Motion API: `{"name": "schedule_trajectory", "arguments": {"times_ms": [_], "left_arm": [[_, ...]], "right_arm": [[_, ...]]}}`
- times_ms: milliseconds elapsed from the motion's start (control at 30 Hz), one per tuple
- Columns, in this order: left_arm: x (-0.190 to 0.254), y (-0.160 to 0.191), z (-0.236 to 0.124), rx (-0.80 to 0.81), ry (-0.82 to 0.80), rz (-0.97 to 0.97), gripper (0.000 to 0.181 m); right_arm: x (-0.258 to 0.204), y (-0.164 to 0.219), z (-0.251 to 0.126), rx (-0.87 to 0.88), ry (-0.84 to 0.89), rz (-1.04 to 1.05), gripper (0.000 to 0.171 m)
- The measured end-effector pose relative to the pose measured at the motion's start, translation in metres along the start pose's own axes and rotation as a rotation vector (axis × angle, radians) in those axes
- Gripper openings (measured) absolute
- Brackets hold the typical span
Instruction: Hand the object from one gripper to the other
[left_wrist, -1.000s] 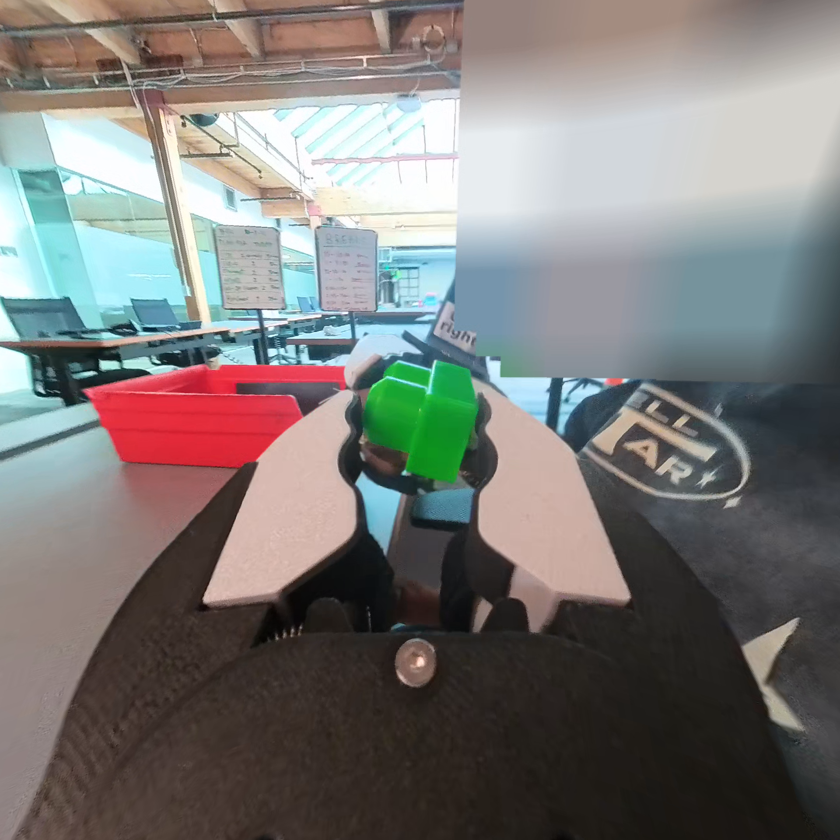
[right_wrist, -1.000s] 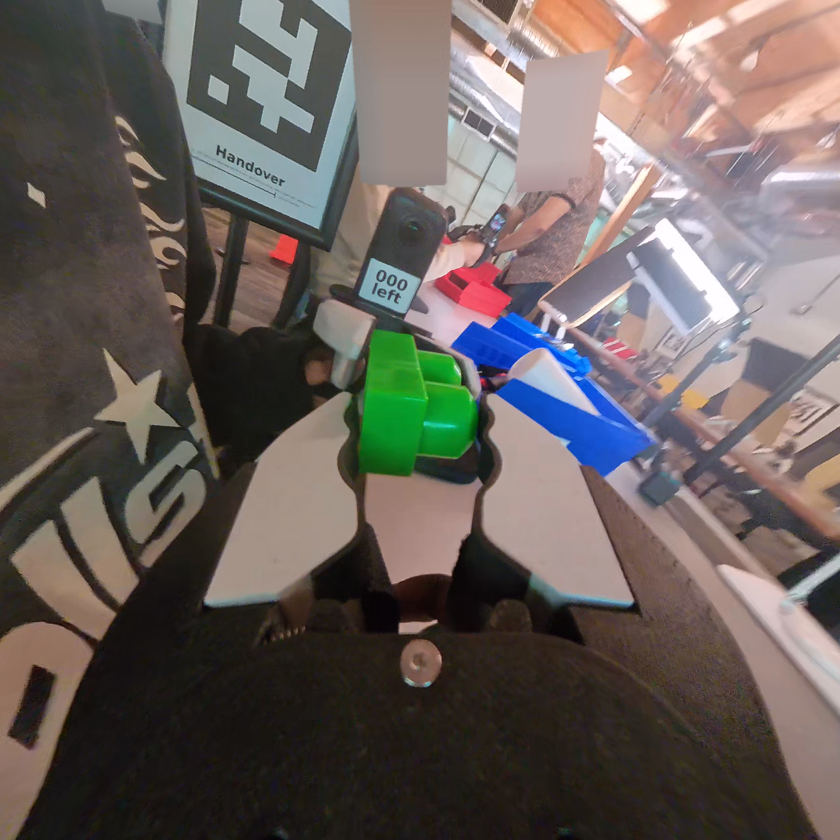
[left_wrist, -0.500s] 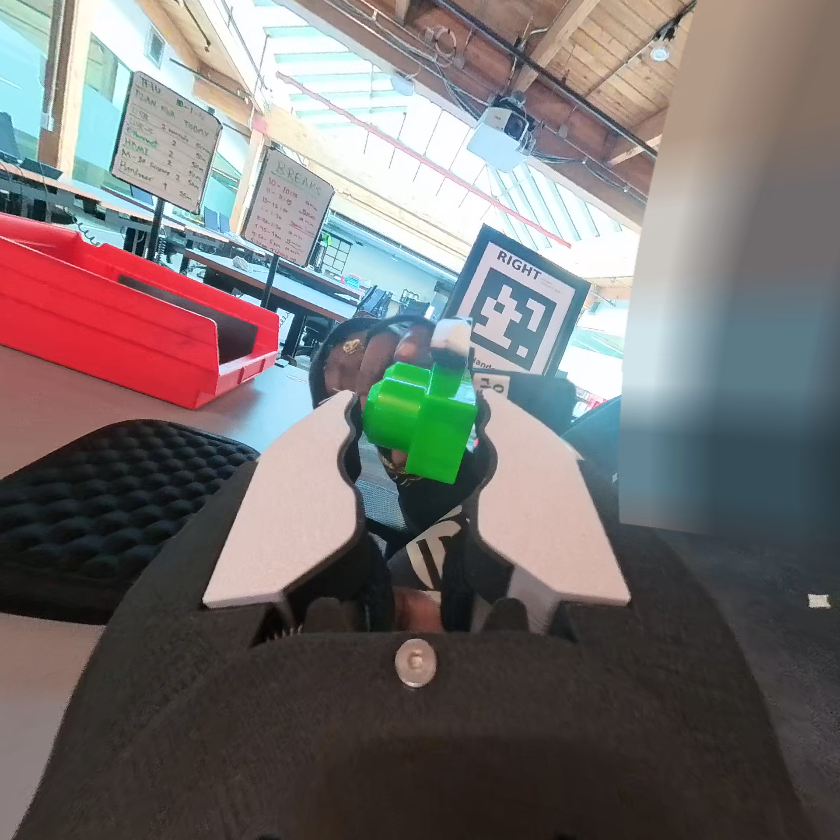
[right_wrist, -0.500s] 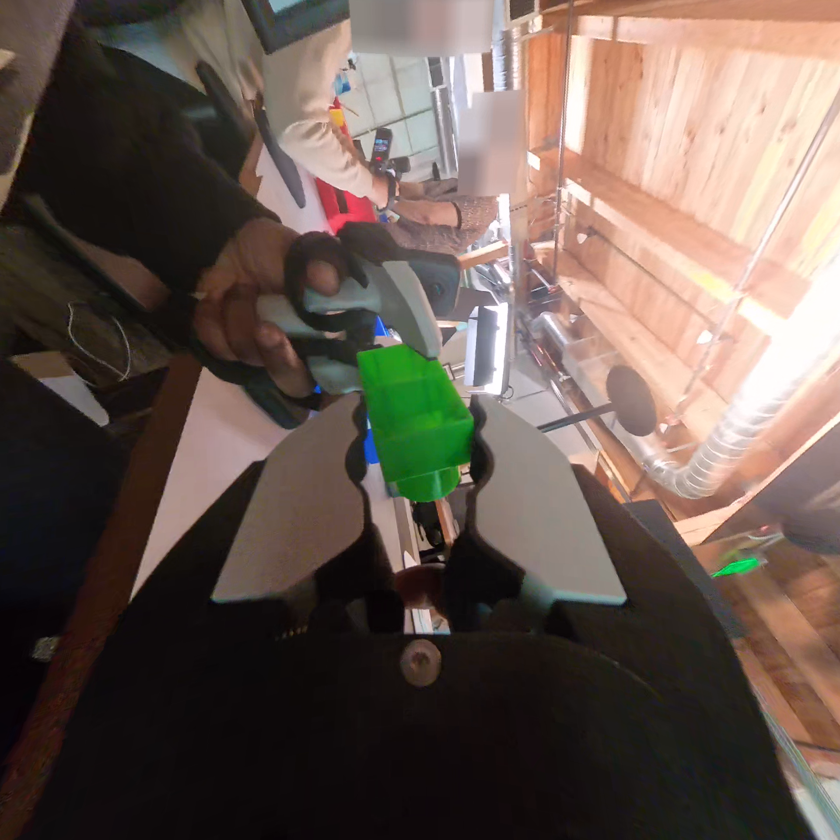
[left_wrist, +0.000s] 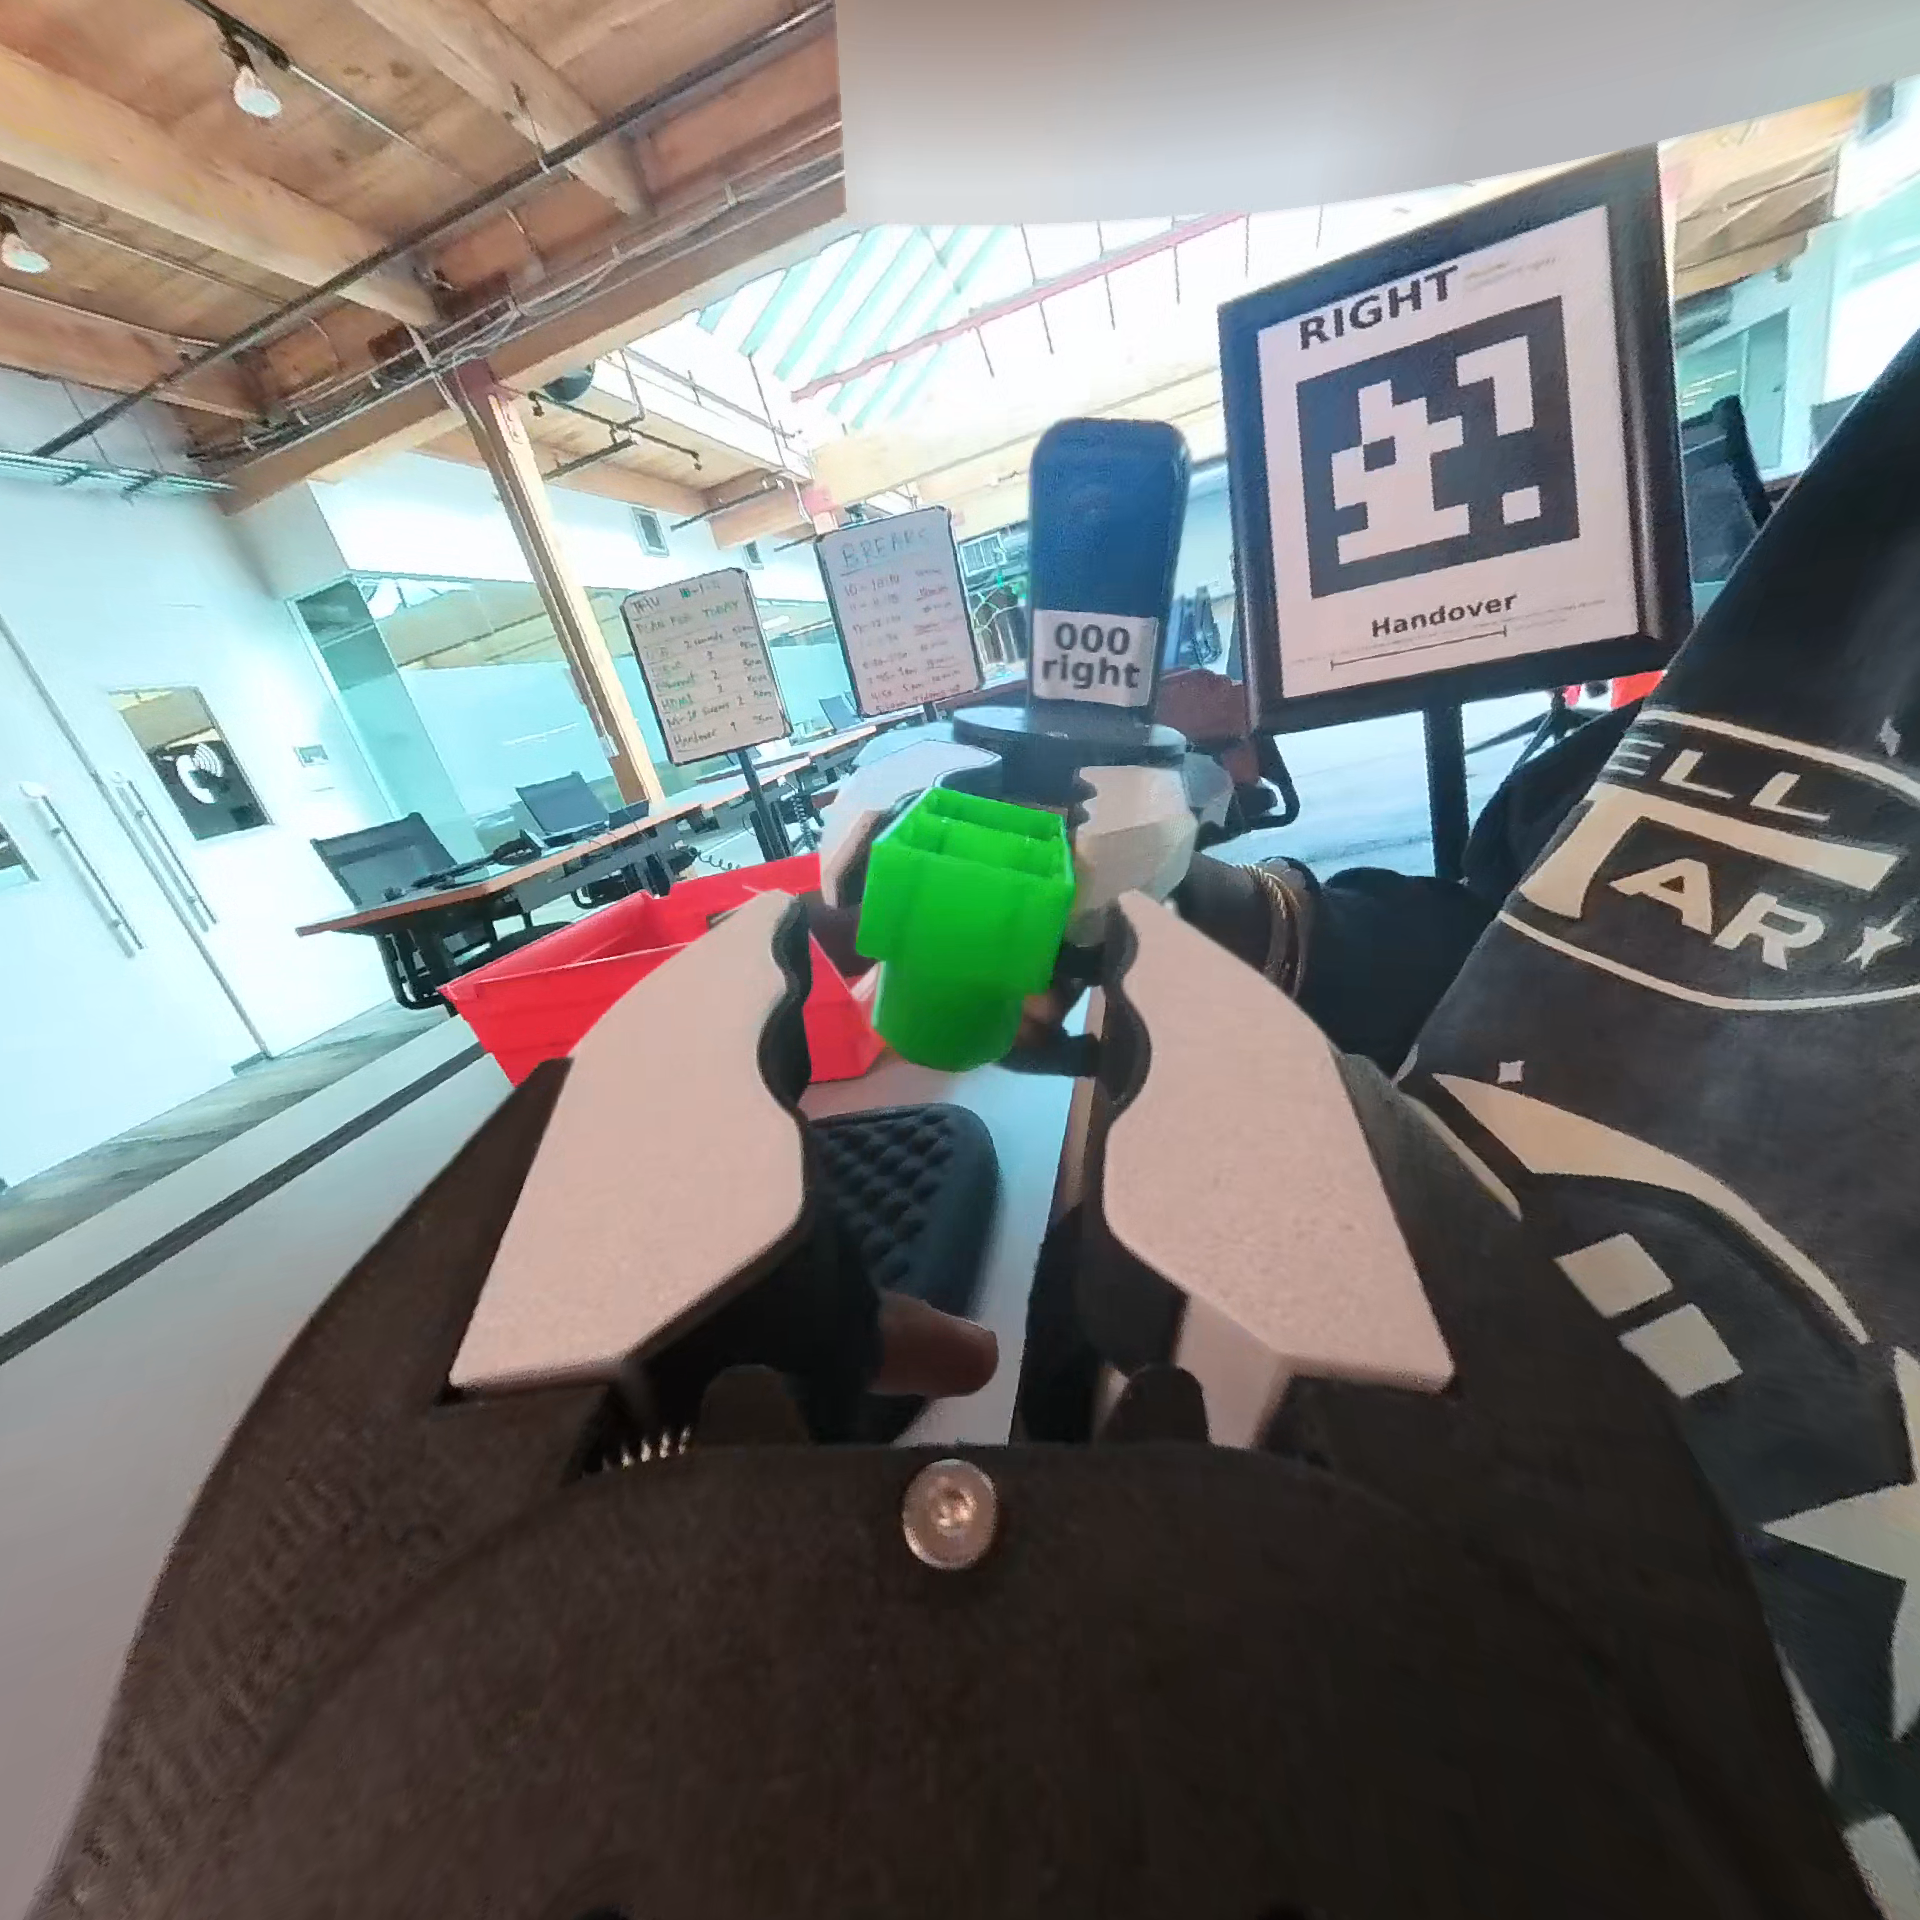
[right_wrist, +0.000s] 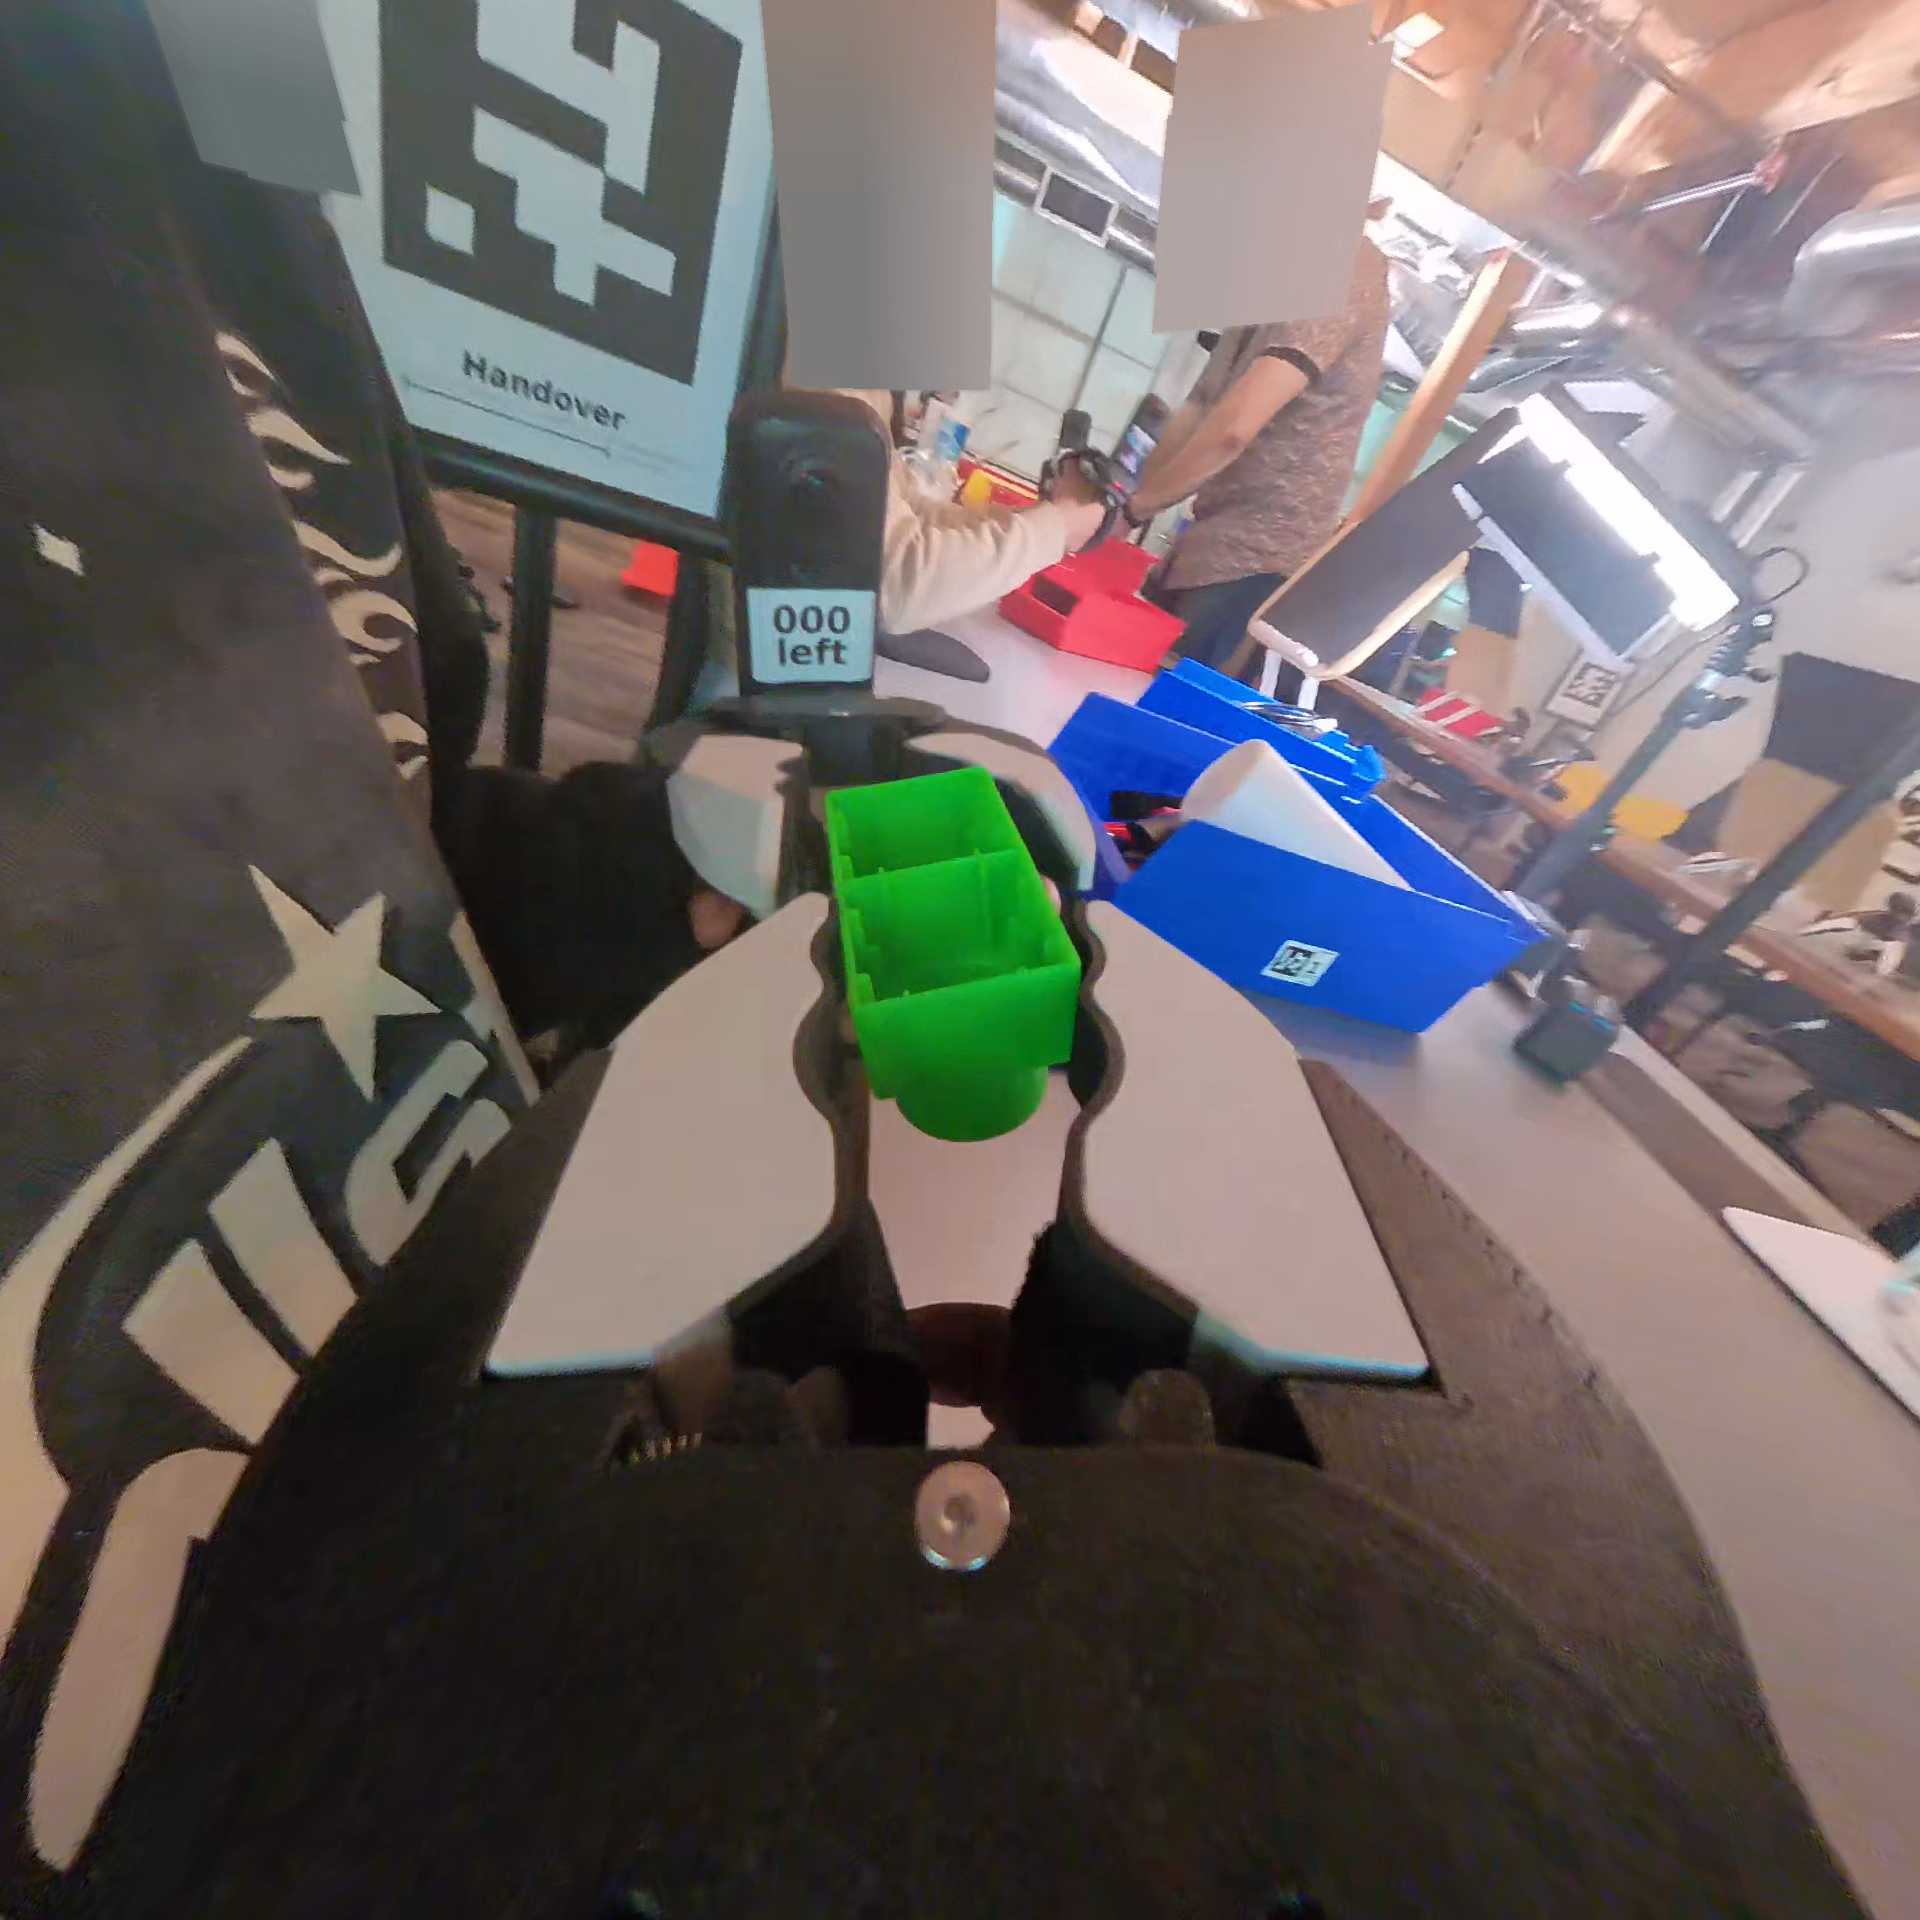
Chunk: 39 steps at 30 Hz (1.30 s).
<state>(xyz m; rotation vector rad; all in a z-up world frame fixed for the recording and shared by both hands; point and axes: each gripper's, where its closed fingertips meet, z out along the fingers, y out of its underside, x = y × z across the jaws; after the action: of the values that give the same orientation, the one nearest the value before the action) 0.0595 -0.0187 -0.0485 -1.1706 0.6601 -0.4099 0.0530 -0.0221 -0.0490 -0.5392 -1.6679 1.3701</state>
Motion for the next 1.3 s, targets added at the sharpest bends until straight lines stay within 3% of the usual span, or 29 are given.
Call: {"name": "schedule_trajectory", "arguments": {"times_ms": [167, 400, 633, 767, 833, 900, 933, 1133, 1300], "left_arm": [[0.006, -0.003, 0.001, 0.037, 0.046, -0.047, 0.039], [0.005, -0.01, -0.001, 0.058, 0.12, -0.312, 0.038], [-0.008, -0.01, -0.005, 0.112, 0.184, -0.687, 0.037], [-0.009, -0.012, -0.005, 0.151, 0.222, -0.801, 0.038], [-0.009, -0.012, -0.005, 0.153, 0.234, -0.838, 0.037], [-0.008, -0.01, -0.004, 0.138, 0.247, -0.861, 0.037], [-0.007, -0.009, -0.003, 0.135, 0.247, -0.867, 0.037], [-0.01, -0.014, -0.006, 0.184, 0.228, -0.784, 0.041], [-0.003, -0.016, -0.011, 0.146, 0.112, -0.311, 0.059]], "right_arm": [[-0.004, 0.003, 0.002, -0.02, -0.034, 0.037, 0.041], [-0.007, -0.004, 0.001, 0.03, -0.036, -0.006, 0.04], [-0.004, -0.011, -0.003, 0.047, 0.121, -0.438, 0.069], [-0.003, 0.001, 0.002, -0.09, 0.203, -0.738, 0.08], [-0.001, 0.007, 0.005, -0.144, 0.225, -0.826, 0.08], [0.0, 0.005, 0.007, -0.135, 0.268, -0.886, 0.066], [0.002, 0.004, 0.007, -0.134, 0.291, -0.909, 0.051], [0.002, 0.005, 0.005, -0.123, 0.233, -0.75, 0.049], [0.009, 0.005, 0.002, -0.076, 0.167, -0.38, 0.049]]}}
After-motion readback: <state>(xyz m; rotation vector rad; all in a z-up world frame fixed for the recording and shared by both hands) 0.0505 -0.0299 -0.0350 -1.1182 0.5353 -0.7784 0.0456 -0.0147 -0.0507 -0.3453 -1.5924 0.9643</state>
